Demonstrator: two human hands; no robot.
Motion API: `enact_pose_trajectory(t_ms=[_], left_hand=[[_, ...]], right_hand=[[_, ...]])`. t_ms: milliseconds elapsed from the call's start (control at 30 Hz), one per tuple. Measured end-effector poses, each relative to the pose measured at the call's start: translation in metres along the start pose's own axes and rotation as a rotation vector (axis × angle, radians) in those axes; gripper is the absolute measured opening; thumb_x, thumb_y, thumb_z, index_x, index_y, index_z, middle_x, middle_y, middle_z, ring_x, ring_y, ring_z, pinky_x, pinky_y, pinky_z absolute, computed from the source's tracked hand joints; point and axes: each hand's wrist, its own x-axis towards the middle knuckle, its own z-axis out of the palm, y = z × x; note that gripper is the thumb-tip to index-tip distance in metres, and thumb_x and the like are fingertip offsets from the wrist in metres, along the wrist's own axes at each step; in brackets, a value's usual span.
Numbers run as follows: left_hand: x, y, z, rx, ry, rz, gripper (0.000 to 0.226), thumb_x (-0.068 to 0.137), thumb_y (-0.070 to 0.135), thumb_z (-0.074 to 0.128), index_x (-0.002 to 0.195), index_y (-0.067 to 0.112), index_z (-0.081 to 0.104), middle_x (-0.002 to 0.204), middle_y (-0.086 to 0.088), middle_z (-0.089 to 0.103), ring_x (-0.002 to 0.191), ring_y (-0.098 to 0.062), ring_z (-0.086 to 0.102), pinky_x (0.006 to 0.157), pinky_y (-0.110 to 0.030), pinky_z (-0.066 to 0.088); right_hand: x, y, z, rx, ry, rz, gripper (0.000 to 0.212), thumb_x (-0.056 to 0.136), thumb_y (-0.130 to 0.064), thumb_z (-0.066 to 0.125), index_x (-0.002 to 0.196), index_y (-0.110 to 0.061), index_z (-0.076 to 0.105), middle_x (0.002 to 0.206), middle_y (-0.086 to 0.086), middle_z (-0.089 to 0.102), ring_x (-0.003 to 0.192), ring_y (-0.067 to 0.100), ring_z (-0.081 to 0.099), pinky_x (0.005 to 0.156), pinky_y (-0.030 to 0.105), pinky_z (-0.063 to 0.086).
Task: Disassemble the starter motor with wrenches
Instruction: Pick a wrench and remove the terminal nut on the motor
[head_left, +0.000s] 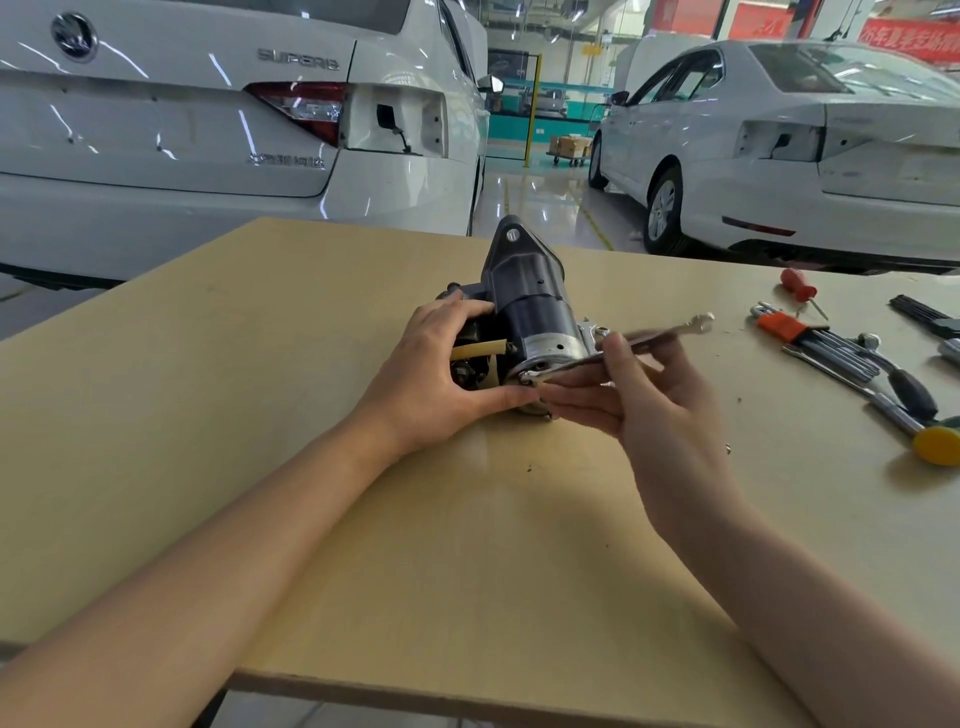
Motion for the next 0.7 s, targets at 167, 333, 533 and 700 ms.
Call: enact_pose_trajectory(t_ms=[167,333,533,700], left_hand=[[0.000,0.000,0.001,-0.001,-0.022,-0.004,0.084,0.063,0.057,0.075,0.135,0.023,0.049,0.143,0.001,0.042,0.143,-0.011,0.024,0.117,-0.029,0.024],[0.005,-0.007,-0.003,0.027,-0.075,-0.004,0.054,0.090,0.007,0.057,0.141,0.020,0.045,0.153,-0.009,0.032,0.143,-0.010,0.022,0.104,-0.009,0.013],[0.001,-0.004,-0.002,0.020,-0.051,0.022,0.093,0.056,0.051,0.080,0.139,0.024,0.046,0.144,0.000,0.038,0.143,-0.008,0.022,0.116,-0.027,0.022],[0.000,-0.001,-0.004,0.012,-0.048,0.013,0.108,0.041,0.073,0.069,0.137,0.030,0.045,0.132,0.014,0.034,0.142,-0.008,0.024,0.118,-0.032,0.024]], right_hand=[[-0.001,-0.010,0.026,-0.827,-0.226,-0.561,0.007,0.093,-0.017,0.061,0.088,-0.011,0.060,0.069,0.002,0.066,0.063,0.025,0.063,0.061,0.041,0.051],[-0.012,-0.002,0.039,-1.350,-0.584,-0.877,0.020,0.099,-0.024,0.048,0.099,-0.010,0.063,0.089,0.004,0.063,0.078,0.025,0.061,0.071,0.035,0.046],[-0.017,0.009,0.005,-0.678,-0.193,-0.568,0.017,0.097,-0.020,0.053,0.084,-0.009,0.058,0.062,0.002,0.059,0.053,0.018,0.053,0.052,0.032,0.046],[0.002,0.007,-0.008,0.079,0.154,0.217,0.021,0.100,-0.016,0.049,0.084,-0.004,0.054,0.052,0.005,0.060,0.041,0.014,0.051,0.048,0.026,0.050]])
